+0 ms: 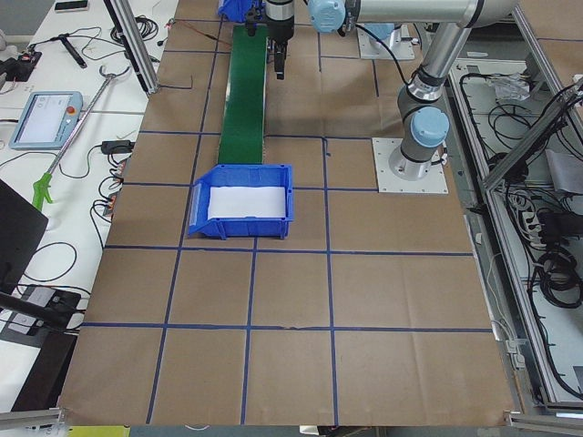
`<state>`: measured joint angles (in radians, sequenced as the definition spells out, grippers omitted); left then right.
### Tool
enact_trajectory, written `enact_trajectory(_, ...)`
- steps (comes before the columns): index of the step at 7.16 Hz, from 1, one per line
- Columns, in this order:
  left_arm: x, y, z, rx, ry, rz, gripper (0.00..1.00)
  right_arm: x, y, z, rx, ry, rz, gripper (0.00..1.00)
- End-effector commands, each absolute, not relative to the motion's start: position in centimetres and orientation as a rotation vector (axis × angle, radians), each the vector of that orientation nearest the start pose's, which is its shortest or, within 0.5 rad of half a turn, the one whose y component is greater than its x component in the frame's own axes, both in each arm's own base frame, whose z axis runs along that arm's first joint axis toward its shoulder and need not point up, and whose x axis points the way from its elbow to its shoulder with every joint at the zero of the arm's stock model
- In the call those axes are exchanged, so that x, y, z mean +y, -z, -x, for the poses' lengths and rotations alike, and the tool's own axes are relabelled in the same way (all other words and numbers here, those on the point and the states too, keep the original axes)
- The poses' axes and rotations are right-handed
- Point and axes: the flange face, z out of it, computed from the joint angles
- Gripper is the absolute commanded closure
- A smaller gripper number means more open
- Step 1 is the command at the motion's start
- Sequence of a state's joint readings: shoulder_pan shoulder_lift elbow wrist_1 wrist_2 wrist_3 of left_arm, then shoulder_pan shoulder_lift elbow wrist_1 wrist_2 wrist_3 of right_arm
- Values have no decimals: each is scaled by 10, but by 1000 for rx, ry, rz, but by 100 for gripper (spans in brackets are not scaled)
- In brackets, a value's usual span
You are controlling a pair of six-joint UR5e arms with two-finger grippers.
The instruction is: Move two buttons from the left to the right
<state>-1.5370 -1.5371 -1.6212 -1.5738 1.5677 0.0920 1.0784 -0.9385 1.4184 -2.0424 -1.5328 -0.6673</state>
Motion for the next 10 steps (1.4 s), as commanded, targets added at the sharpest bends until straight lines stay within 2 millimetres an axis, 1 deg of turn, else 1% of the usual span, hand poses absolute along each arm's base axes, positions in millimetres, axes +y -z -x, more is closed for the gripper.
enact_trajectory(1, -480, -480, 117, 3144, -29, -92, 0, -684, -232, 210, 3107, 77, 264, 1)
enact_trajectory(3, -480, -479, 117, 3144, -31, -92, 0, -685, -243, 209, 3119, 96, 263, 1)
enact_trajectory(4, -480, -479, 117, 3144, -31, -92, 0, -682, -269, 205, 3136, 137, 268, 1)
enact_trajectory(5, -481, -478, 117, 3144, -33, -92, 0, -675, -310, 200, 3162, 214, 262, 1)
enact_trajectory(6, -481, -478, 117, 3144, -33, -92, 0, -663, -357, 192, 3181, 294, 273, 0)
enact_trajectory(7, -482, -478, 117, 3145, -36, -92, 0, -649, -402, 178, 3205, 379, 289, 0)
enact_trajectory(8, -482, -478, 117, 3144, -33, -92, 0, -633, -446, 153, 3222, 469, 332, 0)
enact_trajectory(9, -482, -478, 117, 3144, -33, -92, 0, -620, -463, 122, 3203, 439, 349, 0)
enact_trajectory(10, -483, -478, 117, 3145, -36, -92, 0, -612, -462, 77, 3173, 327, 160, 0)
